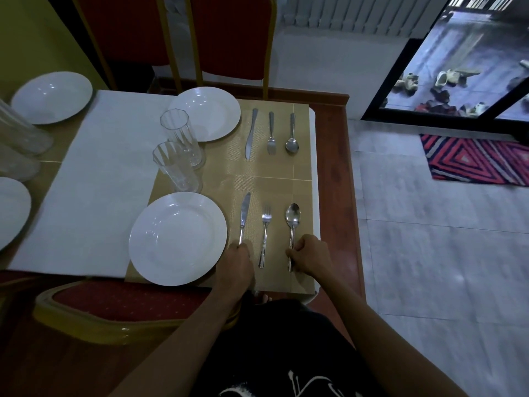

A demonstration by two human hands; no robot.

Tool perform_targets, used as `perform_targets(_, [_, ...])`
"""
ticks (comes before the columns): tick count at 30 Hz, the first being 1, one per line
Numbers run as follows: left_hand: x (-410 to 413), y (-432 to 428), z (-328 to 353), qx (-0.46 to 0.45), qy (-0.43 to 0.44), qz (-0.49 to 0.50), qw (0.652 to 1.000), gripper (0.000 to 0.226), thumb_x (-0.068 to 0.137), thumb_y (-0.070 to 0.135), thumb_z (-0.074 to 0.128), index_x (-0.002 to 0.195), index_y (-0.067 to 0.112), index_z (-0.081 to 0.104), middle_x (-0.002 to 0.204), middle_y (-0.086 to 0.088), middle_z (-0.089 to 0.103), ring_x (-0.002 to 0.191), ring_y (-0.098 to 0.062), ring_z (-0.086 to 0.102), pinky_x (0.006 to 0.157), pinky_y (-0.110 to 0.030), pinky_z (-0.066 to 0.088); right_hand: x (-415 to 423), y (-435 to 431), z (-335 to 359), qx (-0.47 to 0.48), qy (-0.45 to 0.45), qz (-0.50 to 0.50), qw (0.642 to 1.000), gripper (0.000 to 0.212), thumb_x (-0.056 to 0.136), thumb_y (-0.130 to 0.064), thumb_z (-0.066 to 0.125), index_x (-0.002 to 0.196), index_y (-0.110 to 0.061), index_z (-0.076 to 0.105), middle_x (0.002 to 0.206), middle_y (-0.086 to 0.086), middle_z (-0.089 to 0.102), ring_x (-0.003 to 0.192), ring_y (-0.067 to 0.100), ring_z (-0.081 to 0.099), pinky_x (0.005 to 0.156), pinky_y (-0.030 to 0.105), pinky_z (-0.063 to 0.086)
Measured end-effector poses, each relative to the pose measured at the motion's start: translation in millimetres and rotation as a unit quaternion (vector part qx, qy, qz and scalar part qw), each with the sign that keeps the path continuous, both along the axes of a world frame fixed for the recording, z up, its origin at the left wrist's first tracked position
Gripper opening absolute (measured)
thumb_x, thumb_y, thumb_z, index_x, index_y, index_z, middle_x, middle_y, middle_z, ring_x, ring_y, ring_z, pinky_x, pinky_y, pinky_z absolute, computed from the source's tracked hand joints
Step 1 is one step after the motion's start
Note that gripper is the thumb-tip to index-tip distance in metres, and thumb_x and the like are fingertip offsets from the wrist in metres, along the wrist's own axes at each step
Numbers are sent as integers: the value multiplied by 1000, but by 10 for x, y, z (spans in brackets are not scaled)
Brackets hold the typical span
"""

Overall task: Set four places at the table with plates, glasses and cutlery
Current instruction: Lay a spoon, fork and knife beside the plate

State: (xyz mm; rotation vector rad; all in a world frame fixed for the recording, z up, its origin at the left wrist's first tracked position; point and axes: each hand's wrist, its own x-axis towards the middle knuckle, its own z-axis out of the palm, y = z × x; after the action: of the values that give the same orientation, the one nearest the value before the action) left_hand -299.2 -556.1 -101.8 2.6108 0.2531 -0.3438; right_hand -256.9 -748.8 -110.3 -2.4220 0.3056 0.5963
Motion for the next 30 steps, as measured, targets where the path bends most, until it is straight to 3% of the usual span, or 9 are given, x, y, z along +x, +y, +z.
perform_targets(4, [-4, -11, 23, 1, 1, -1, 1000, 20, 98, 17, 52, 112, 8, 63, 108, -8, 66, 94, -16, 64, 79, -19, 47, -1, -1, -6, 14, -2, -9, 1000, 26, 84, -26, 76, 74, -20, 52, 75, 4, 70, 69, 19, 70, 71, 40, 61])
perform_targets(9, [-13, -3, 35, -6, 3, 9, 1000, 18, 99, 15, 50, 110, 10, 63, 107, -7, 66, 90, -15, 63, 75, -20, 46, -19, 11, 27, 14, -5, -21, 1000, 28, 87, -28, 73, 73, -19, 51, 74, 4, 70, 69, 17, 69, 68, 32, 58])
perform_targets(12, [13, 10, 99, -10, -9, 16, 1000, 19, 99, 19, 52, 111, 10, 64, 107, -5, 65, 91, -15, 63, 77, -20, 47, -43, 10, 67, 14, -37, -51, 998, 21, 89, -28, 69, 79, -14, 58, 74, 0, 67, 69, 15, 65, 58, 22, 46])
perform_targets(15, [93, 160, 241, -7, -40, 38, 998, 17, 97, 22, 56, 105, 11, 67, 100, -5, 63, 88, -17, 61, 74, -25, 49, -19, 56, 128, 22, -70, -63, 995, 15, 89, -29, 67, 82, -16, 62, 75, -8, 65, 71, 8, 63, 63, 21, 48])
perform_targets(17, [184, 332, 329, -10, -70, 54, 996, 15, 93, 19, 58, 98, 12, 70, 94, -5, 65, 86, -19, 62, 71, -25, 44, 13, 174, 195, 31, -75, -33, 996, 12, 90, -27, 67, 84, -17, 65, 76, -11, 64, 70, 5, 61, 64, 20, 48])
perform_targets(20, [346, 565, 451, -37, -91, 72, 993, 17, 89, 16, 62, 97, 12, 77, 94, -2, 75, 86, -15, 67, 76, -21, 43, 48, 478, 217, 58, -60, 28, 996, 16, 91, -25, 66, 81, -13, 68, 73, -1, 69, 63, 16, 66, 66, 36, 59])
perform_targets(23, [420, 637, 531, -53, -92, 71, 992, 18, 89, 13, 62, 99, 12, 78, 97, -1, 77, 89, -15, 69, 82, -19, 42, 50, 770, 194, 32, -38, 89, 995, 25, 89, -25, 64, 73, -7, 68, 68, 6, 69, 62, 20, 67, 68, 40, 61])
perform_targets(27, [301, 619, 518, -60, -83, 64, 993, 18, 88, 12, 62, 94, 11, 79, 94, -2, 77, 85, -15, 68, 78, -18, 43, 73, 877, 155, -24, -41, 97, 994, 18, 92, -23, 61, 87, -6, 64, 82, 4, 67, 80, 21, 66, 69, 32, 53])
perform_targets(30, [168, 549, 435, -62, -53, 57, 995, 18, 89, 13, 63, 95, 10, 79, 94, -2, 76, 84, -14, 67, 74, -18, 43, 64, 793, 113, -61, -38, 97, 993, 14, 94, -23, 61, 89, -13, 52, 78, -2, 54, 74, 17, 57, 64, 28, 42])
